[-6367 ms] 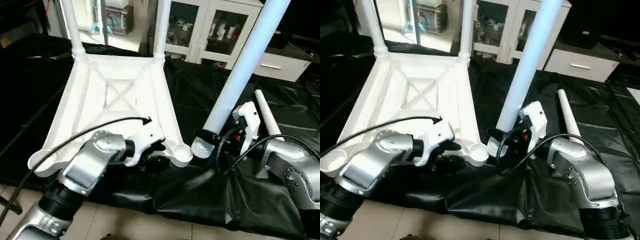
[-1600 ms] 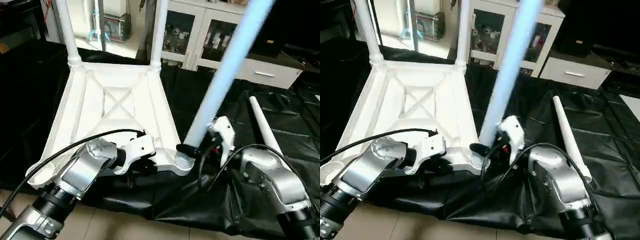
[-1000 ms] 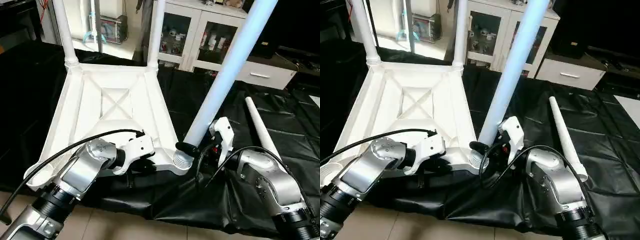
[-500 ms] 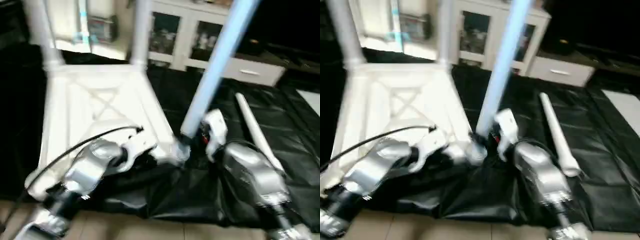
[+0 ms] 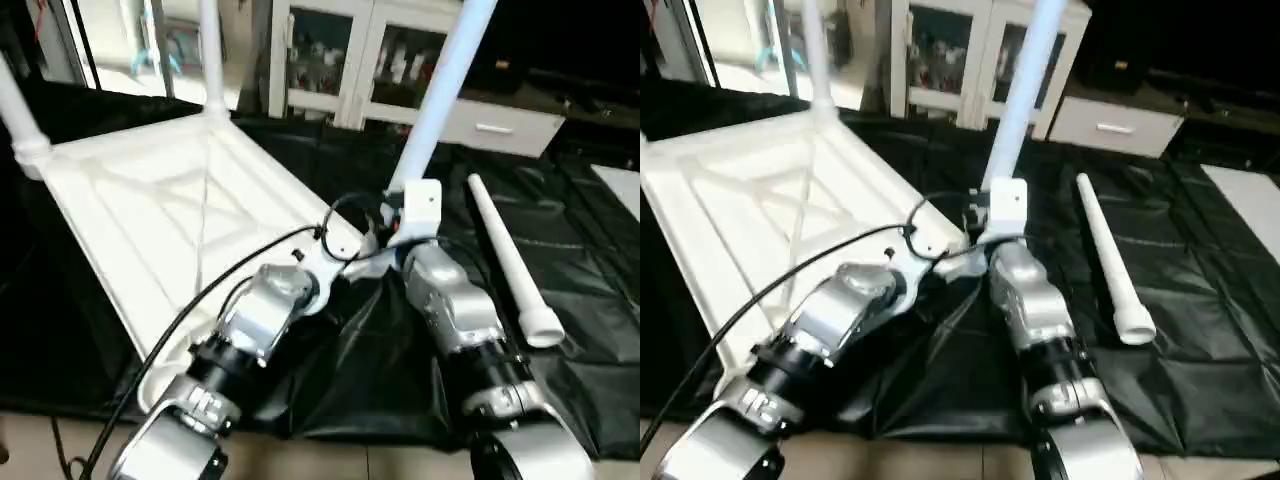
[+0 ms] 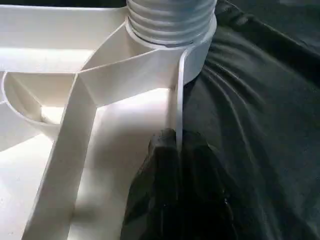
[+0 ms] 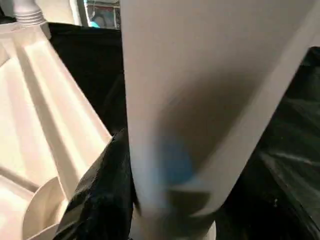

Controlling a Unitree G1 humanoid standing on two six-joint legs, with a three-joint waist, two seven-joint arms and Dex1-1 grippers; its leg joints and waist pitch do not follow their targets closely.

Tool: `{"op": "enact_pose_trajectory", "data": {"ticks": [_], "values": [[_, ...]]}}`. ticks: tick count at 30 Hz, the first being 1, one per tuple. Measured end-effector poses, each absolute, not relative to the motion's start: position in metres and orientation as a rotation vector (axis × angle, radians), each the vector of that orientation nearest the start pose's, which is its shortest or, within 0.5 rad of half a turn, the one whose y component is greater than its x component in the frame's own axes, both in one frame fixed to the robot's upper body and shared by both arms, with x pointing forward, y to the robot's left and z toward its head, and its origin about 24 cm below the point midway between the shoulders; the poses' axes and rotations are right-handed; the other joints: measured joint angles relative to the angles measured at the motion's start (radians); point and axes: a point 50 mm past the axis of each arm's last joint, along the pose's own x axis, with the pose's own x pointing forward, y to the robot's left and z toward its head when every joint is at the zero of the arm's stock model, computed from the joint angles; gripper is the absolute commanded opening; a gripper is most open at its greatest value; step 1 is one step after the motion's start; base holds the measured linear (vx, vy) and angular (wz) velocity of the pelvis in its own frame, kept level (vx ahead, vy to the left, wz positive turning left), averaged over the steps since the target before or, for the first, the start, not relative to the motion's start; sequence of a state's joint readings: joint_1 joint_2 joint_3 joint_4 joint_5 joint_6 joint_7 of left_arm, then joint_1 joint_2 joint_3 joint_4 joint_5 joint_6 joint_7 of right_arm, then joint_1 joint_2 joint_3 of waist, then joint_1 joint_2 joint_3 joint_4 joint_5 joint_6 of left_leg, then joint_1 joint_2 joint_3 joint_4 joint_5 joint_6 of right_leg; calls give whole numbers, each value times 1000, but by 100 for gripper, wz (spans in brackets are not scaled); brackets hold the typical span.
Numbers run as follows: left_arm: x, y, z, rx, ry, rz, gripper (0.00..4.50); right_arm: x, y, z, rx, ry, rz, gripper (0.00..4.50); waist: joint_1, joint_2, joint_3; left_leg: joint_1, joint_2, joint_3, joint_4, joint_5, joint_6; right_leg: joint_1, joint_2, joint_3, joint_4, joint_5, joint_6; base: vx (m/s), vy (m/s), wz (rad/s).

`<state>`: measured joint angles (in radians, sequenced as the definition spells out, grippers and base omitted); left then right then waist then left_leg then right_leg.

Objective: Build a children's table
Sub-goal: Insert table leg to table base

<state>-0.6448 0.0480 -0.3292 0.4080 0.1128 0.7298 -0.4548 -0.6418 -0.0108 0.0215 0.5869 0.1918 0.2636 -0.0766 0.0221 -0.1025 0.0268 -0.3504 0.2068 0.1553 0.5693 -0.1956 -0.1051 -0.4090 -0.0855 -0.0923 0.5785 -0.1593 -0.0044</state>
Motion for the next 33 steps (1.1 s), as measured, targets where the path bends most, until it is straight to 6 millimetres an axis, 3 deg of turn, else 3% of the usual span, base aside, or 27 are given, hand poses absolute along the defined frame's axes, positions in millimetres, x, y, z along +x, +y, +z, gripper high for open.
{"op": "enact_pose_trajectory", "data": {"ticks": [10, 12, 15, 27, 33], "values": [[329, 52, 57, 375, 578, -696, 0, 363, -96, 69, 105, 215, 143, 185, 4, 0, 0, 1, 1, 9, -2, 0, 0, -4, 1, 3, 0, 2, -8, 0, 0, 0], [330, 52, 57, 373, 579, -696, 0, 364, -97, 69, 107, 212, 165, 255, 4, 0, 0, 1, 1, 10, -2, 0, 0, -4, 1, 3, 0, 3, -8, 0, 0, 0], [329, 51, 58, 364, 576, -709, 0, 360, -100, 54, 106, 281, 179, 274, 11, 1, 1, 0, 1, 11, -2, 0, 0, -8, 1, 4, 1, 4, -10, 0, 0, 0], [331, 54, 61, 365, 571, -707, 0, 354, -107, 46, 105, 311, 254, 368, 13, 1, 6, -1, 1, 14, -1, 0, 0, -11, 1, 7, 3, 5, -10, 0, 0, 0], [334, 61, 64, 374, 560, -711, 0, 339, -117, 57, 91, 254, 367, 423, 16, 0, 15, -1, 1, 15, -1, 1, 0, -12, 1, 7, 5, 5, -10, 0, 0, 0]]}}
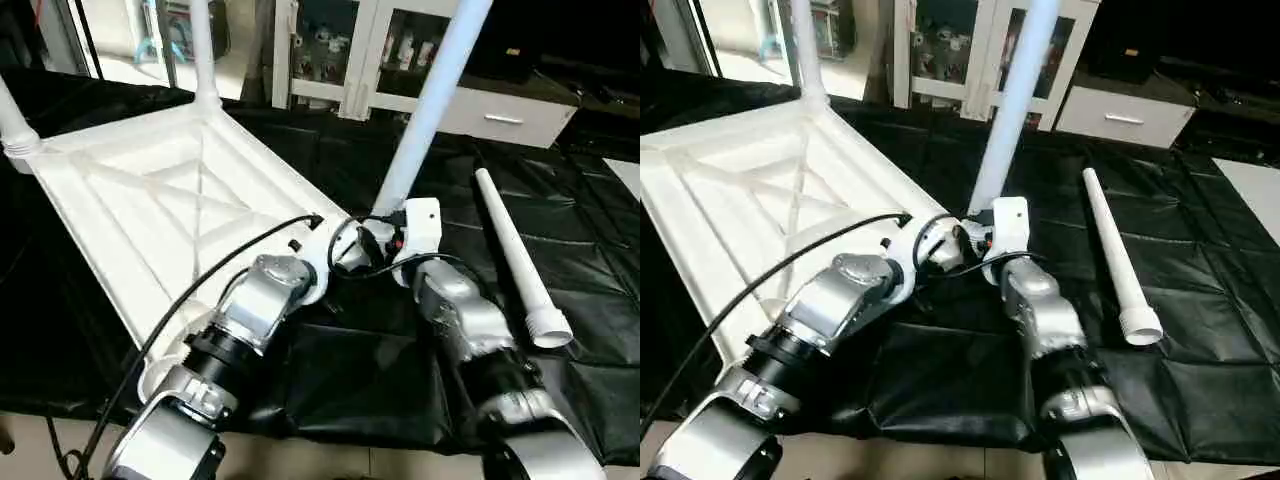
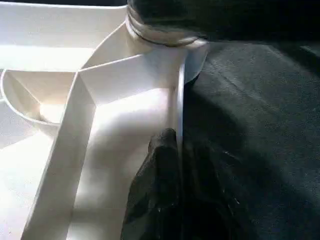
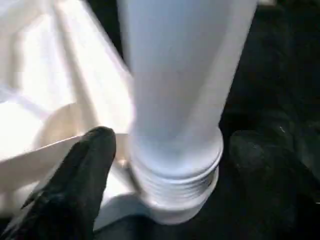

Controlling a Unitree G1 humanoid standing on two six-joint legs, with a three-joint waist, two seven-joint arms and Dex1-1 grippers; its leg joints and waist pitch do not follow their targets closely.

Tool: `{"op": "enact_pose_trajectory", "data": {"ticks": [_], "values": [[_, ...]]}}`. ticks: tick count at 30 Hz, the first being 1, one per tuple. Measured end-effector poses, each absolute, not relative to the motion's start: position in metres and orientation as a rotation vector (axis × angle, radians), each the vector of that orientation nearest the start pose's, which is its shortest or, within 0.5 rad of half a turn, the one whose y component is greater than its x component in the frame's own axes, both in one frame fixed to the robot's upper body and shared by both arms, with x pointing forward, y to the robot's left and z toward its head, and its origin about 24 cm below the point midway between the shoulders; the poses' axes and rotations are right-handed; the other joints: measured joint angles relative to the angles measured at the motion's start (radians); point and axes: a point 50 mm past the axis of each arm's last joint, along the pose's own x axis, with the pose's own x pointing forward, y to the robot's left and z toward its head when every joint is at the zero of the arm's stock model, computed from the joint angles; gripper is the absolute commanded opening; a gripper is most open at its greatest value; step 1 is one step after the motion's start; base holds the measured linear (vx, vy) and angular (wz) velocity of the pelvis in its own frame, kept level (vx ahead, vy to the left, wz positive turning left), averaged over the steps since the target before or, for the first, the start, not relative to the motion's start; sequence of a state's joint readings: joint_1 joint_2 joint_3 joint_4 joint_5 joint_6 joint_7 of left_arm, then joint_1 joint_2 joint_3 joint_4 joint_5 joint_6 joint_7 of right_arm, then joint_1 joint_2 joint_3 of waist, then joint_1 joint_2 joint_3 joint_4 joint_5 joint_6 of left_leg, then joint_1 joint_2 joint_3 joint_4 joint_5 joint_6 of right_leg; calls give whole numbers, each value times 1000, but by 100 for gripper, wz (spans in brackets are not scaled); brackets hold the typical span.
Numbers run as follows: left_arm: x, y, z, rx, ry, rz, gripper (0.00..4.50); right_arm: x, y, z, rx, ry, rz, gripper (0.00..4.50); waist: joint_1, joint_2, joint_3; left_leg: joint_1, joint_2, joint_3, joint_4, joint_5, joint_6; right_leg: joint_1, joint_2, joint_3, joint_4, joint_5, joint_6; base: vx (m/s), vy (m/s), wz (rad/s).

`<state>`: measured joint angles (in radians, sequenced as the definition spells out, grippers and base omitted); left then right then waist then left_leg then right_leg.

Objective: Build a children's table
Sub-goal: Insert table leg to table base

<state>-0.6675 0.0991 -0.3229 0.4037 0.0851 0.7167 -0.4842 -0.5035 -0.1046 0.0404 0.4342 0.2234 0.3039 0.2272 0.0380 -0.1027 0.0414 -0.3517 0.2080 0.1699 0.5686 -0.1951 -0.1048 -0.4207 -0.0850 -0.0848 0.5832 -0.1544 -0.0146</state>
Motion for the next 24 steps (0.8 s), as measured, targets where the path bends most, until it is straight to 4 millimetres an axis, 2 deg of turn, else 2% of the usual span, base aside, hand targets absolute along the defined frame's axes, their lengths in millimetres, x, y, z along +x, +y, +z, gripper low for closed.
{"op": "enact_pose_trajectory", "data": {"ticks": [2, 5, 9, 11, 14, 17, 19, 24], "values": [[335, 66, 65, 380, 555, -726, 0, 334, -124, 62, 83, 237, 384, 446, 1, 1, 1, 0, 0, 1, 0, 0, 0, 0, 0, 1, 0, 0, 0, 0, 0, 0], [334, 73, 65, 401, 545, -772, 0, 328, -136, 70, 82, 214, 416, 449, 8, 5, 4, 1, 0, 1, 1, 0, 0, 1, 0, 1, 1, 0, 0, 0, 0, 0], [324, 79, 65, 443, 522, -906, 0, 314, -163, 79, 45, 200, 518, 449, 31, 12, 6, 1, 0, 1, 1, 0, 0, 2, 0, 2, 1, 0, 0, 0, 0, 0], [322, 84, 64, 454, 519, -933, 0, 309, -170, 82, 38, 200, 560, 449, 38, 15, 7, 2, 0, 2, 1, 0, 0, 3, 0, 3, 2, 0, 0, 0, 0, 0], [316, 89, 64, 492, 500, -1005, 0, 295, -182, 86, -3, 210, 707, 449, 52, 17, 7, 2, 0, 2, 3, 0, 0, 4, -1, 4, 3, 0, 0, 0, 0, 0], [304, 102, 63, 517, 493, -1115, 0, 277, -196, 86, -34, 272, 865, 449, 58, 21, 5, 2, 0, 2, 2, 0, 0, 4, -1, 3, 3, -1, 1, 0, 0, 0], [295, 108, 64, 510, 507, -1185, 0, 266, -195, 83, -53, 325, 988, 449, 63, 22, 5, 2, 0, 2, 3, 0, 0, 3, -2, 3, 4, -1, 1, 0, 0, 0], [279, 100, 63, 516, 516, -1323, 0, 256, -185, 79, -78, 379, 1154, 449, 76, 21, 6, 2, 0, 4, 12, -1, 2, 2, -6, 4, 11, -2, 3, 0, 0, 0]]}}
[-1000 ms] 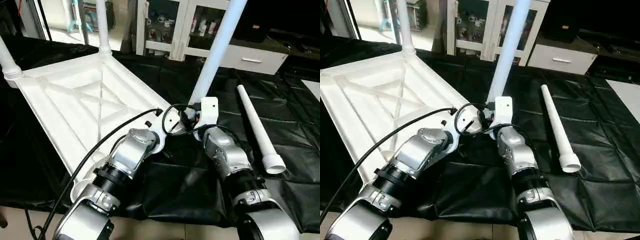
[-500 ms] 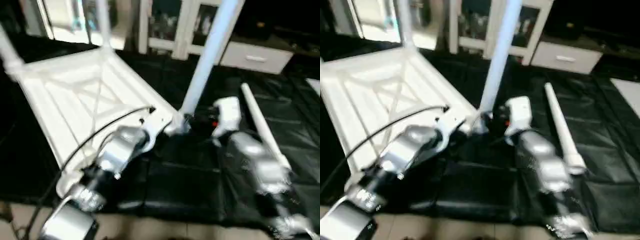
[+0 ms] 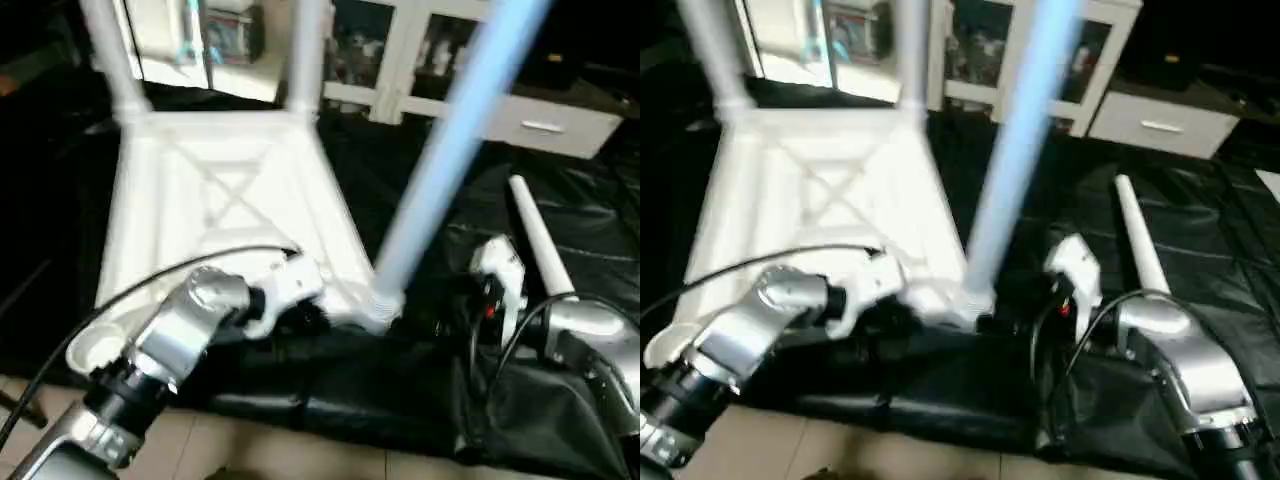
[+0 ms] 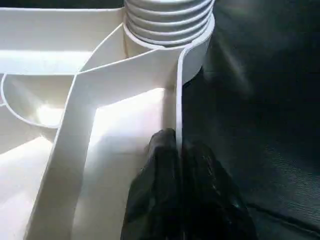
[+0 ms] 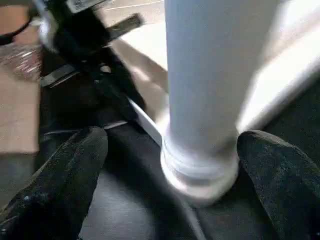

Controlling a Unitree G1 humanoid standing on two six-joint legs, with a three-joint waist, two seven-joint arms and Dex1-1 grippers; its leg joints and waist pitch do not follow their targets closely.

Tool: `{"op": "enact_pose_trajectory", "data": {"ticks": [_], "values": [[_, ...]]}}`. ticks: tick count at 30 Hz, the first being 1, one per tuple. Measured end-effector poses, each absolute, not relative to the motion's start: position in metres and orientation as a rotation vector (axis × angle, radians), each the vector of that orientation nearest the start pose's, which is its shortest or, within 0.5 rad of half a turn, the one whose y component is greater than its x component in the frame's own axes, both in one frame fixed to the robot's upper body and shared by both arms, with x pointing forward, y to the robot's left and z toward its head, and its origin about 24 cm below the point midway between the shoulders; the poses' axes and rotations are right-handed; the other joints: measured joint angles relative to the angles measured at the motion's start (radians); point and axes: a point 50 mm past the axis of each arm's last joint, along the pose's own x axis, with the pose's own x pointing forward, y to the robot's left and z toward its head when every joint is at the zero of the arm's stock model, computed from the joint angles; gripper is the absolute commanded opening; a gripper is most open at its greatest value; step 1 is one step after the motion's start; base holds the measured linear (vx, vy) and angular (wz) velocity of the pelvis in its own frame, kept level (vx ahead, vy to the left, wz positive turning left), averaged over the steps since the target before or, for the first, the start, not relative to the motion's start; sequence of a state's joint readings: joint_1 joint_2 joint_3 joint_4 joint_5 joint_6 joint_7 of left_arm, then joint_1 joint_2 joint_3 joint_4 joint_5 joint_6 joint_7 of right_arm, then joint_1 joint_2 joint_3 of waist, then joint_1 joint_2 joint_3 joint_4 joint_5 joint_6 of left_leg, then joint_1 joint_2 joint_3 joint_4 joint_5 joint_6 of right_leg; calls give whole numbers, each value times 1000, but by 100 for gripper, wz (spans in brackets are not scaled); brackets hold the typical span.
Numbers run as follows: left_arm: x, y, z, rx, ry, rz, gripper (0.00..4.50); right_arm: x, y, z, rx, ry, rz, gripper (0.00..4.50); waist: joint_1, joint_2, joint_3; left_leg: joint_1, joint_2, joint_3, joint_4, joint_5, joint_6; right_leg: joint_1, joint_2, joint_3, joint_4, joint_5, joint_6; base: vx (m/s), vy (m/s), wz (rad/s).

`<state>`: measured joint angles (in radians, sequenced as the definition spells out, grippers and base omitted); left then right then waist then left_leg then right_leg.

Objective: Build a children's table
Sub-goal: Insert table leg to table base

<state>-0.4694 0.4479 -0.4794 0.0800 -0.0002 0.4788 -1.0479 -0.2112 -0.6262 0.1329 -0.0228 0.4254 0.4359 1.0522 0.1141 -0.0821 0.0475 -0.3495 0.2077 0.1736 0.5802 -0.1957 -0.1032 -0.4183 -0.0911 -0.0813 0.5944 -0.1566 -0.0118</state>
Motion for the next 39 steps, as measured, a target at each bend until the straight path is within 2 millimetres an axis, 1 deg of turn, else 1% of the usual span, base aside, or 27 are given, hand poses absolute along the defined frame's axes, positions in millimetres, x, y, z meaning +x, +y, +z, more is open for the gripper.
{"op": "enact_pose_trajectory", "data": {"ticks": [6, 10, 13, 14, 17, 18, 22, 23, 25, 28, 30, 31, 35, 39], "values": [[270, 100, 62, 524, 521, -1395, 0, 255, -178, 78, -105, 383, 1242, 449, -3, -1, 0, -1, 0, -1, 5, 0, 0, 1, 0, 2, 3, -3, 6, 0, 0, 0], [270, 100, 62, 525, 523, -1397, 0, 255, -178, 70, -133, 418, 1259, 449, -3, -2, 0, -1, 0, -1, 6, 0, 0, 1, 0, 3, 4, -3, 6, 0, 0, 0], [270, 100, 62, 526, 523, -1399, 0, 256, -180, 69, -150, 421, 1264, 449, -3, -3, 0, -1, 0, -1, 6, 0, 0, 1, 0, 4, 6, -3, 6, 0, 0, 0], [270, 100, 62, 527, 522, -1399, 0, 257, -181, 69, -157, 424, 1262, 422, -3, -3, 0, -1, 0, -1, 6, 0, 0, 1, 0, 4, 6, -3, 6, 0, 0, 0], [271, 101, 62, 529, 522, -1397, 0, 258, -183, 69, -162, 423, 1268, 410, -3, -4, 0, -1, 0, -1, 6, 0, 0, 1, 0, 4, 7, -3, 7, 0, 0, 0], [271, 101, 62, 529, 521, -1396, 0, 259, -184, 68, -158, 426, 1265, 384, -3, -4, 0, -1, 0, -1, 7, 0, 0, 1, 0, 5, 7, -3, 7, 0, 0, 0], [271, 101, 62, 531, 521, -1394, 0, 261, -183, 68, -164, 422, 1264, 353, -3, -6, 0, -1, 0, 0, 7, 0, 0, 1, 0, 5, 7, -3, 7, 0, 0, 0], [271, 101, 62, 531, 521, -1394, 0, 261, -183, 67, -165, 417, 1265, 353, -3, -6, 0, -1, 0, 0, 7, 0, 0, 1, 0, 5, 8, -3, 6, 0, 0, 0], [271, 101, 62, 532, 521, -1394, 0, 262, -181, 65, -161, 410, 1265, 326, -4, -6, 0, -1, 0, 0, 7, 0, 0, 1, 0, 5, 8, -3, 6, 0, 0, 0], [271, 101, 62, 532, 522, -1394, 0, 264, -180, 64, -168, 406, 1262, 317, -3, -7, 0, -1, 0, 0, 8, 0, 0, 1, 0, 6, 8, -3, 6, 0, 0, 0], [271, 101, 62, 534, 521, -1393, 0, 265, -179, 64, -168, 406, 1263, 290, -4, -7, 0, -1, 0, 0, 8, 0, 0, 1, 0, 6, 9, -3, 6, 0, 0, 0], [271, 101, 62, 535, 522, -1393, 0, 265, -180, 64, -169, 407, 1262, 290, -4, -7, 0, -1, 0, 0, 8, 0, 0, 1, 0, 6, 9, -3, 6, 0, 0, 0], [271, 101, 61, 537, 523, -1392, 0, 266, -179, 64, -175, 402, 1264, 255, -3, -8, 0, -1, 0, 0, 9, 0, 0, 1, 0, 6, 9, -3, 6, 0, 0, 0], [271, 102, 61, 539, 525, -1391, 0, 266, -179, 64, -172, 391, 1267, 241, -4, -9, 0, 0, 0, 0, 10, 0, 0, 1, 0, 6, 11, -3, 6, 0, 0, 0]]}}
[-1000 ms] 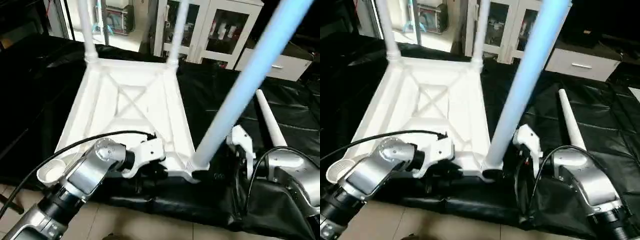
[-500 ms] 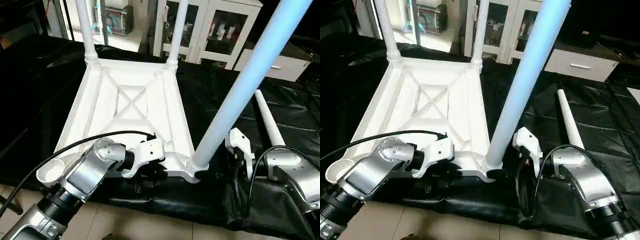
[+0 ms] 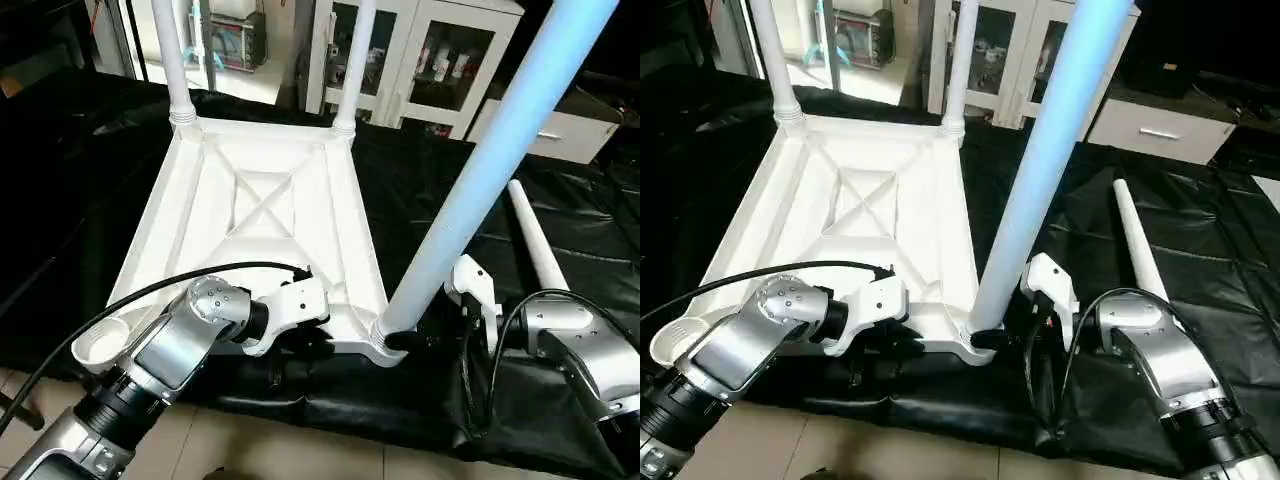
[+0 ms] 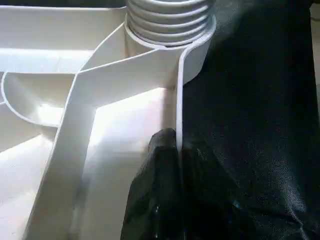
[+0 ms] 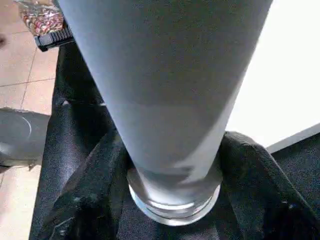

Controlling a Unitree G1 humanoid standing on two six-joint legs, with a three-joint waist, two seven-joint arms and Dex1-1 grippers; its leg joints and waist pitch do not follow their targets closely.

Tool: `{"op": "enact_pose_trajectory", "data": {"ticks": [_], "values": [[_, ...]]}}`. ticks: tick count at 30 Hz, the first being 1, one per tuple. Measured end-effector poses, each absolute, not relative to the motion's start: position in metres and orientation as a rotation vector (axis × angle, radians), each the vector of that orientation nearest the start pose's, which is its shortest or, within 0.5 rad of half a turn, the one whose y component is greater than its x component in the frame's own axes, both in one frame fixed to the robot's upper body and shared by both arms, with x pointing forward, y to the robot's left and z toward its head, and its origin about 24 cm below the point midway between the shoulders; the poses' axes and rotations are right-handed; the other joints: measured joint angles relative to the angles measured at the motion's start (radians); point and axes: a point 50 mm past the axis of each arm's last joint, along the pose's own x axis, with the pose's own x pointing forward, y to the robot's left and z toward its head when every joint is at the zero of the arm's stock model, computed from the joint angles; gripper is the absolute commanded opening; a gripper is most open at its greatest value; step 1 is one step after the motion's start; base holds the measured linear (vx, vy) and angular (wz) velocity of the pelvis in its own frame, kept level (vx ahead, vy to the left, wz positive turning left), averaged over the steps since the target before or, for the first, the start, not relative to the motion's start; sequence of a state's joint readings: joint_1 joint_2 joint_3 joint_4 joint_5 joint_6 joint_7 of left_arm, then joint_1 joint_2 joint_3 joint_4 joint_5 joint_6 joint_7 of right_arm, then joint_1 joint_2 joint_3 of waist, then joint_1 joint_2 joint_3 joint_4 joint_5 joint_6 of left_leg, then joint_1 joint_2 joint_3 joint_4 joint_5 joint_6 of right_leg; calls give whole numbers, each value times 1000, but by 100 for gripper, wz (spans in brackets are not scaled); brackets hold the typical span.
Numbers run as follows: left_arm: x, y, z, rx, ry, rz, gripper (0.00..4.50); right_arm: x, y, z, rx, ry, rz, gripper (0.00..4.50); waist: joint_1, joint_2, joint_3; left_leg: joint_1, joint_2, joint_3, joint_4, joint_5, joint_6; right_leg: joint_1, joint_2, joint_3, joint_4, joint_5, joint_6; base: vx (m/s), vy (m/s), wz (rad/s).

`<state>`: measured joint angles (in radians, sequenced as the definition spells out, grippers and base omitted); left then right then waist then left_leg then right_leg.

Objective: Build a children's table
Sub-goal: Insert table leg to table base

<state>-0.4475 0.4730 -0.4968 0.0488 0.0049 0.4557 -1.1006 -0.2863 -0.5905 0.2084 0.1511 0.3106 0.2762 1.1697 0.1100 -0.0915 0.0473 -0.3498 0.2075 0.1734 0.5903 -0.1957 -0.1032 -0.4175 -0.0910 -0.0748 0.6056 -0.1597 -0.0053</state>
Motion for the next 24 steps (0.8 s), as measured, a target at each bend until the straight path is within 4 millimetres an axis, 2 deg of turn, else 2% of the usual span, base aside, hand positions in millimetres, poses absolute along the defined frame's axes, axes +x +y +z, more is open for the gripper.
{"op": "enact_pose_trajectory", "data": {"ticks": [16, 23, 24], "values": [[272, 102, 60, 535, 532, -1374, 0, 267, -178, 58, -138, 389, 1238, 236, -1, -4, -2, 1, 0, 0, 1, 0, 0, 0, 0, 1, 2, 0, 0, 0, 0, 0], [292, 90, 54, 453, 568, -1167, 0, 287, -168, 45, -74, 361, 949, 228, -40, -9, -7, 5, -1, -3, 8, 0, 0, 3, 0, 2, 3, -1, 1, 0, 0, 0], [296, 86, 53, 423, 584, -1119, 0, 292, -164, 43, -60, 355, 880, 220, -50, -8, -7, 4, -1, -4, 10, 0, 0, 3, 0, 1, 2, -1, 1, 0, 0, 0]]}}
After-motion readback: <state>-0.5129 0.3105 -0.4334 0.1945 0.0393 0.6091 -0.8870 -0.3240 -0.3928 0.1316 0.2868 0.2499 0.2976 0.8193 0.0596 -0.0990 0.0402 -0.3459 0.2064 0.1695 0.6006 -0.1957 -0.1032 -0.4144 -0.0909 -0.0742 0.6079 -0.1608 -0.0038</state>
